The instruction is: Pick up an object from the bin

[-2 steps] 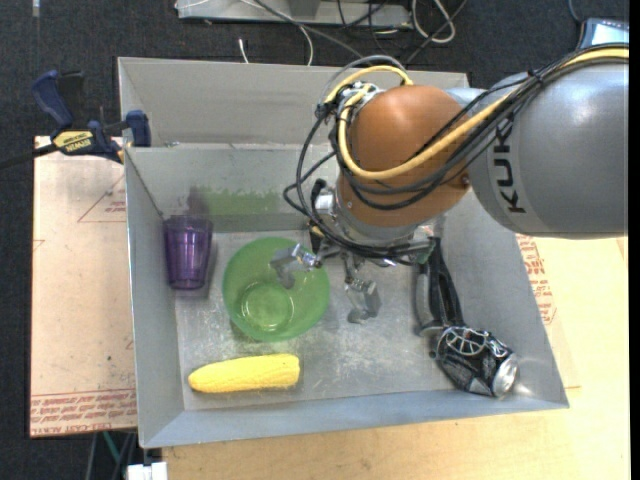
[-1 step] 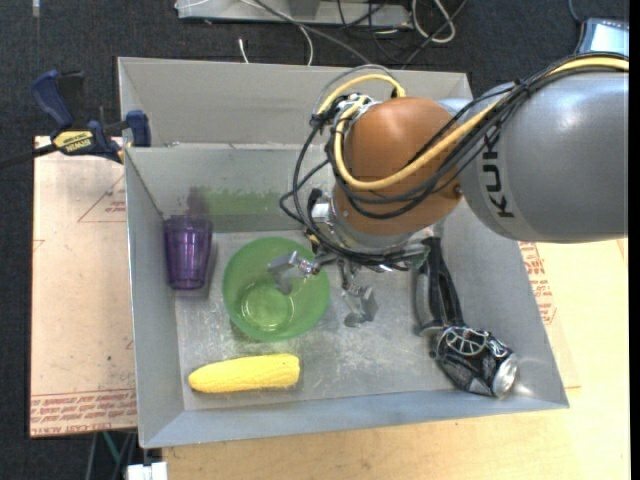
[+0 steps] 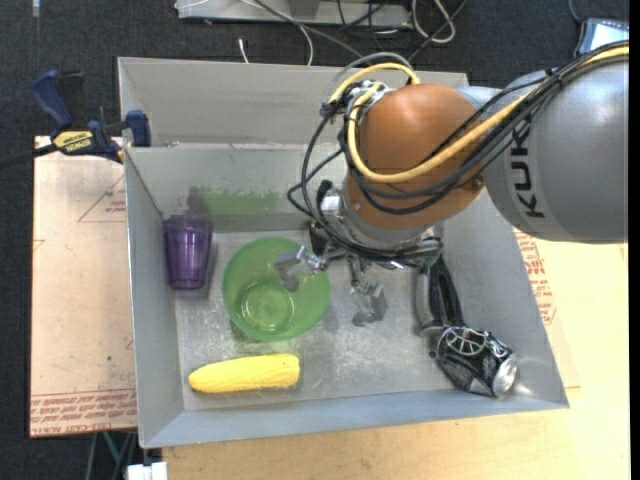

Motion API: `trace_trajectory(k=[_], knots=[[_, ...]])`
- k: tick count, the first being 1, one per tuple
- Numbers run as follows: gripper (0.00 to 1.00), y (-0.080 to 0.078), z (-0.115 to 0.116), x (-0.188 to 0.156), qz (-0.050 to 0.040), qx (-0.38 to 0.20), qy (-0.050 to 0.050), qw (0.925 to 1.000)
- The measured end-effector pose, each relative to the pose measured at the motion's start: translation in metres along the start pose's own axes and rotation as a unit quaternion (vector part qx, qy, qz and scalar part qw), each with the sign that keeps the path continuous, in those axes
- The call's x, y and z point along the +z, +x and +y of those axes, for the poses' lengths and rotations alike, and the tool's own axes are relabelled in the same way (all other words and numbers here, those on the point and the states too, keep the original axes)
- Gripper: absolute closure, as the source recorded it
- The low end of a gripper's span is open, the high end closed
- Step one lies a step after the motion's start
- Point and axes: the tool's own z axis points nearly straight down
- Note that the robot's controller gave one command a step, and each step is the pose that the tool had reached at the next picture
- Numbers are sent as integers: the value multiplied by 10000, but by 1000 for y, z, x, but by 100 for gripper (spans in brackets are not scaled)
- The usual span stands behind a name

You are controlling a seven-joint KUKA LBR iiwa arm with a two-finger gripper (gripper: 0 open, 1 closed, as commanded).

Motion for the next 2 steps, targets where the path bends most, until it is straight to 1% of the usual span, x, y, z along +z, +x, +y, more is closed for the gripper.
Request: trace_trajectory(k=[1,2], knots=[[0,-18,3,24,10,50,-29,10000],[100,-14,-9,4,-21,452,6,9990]])
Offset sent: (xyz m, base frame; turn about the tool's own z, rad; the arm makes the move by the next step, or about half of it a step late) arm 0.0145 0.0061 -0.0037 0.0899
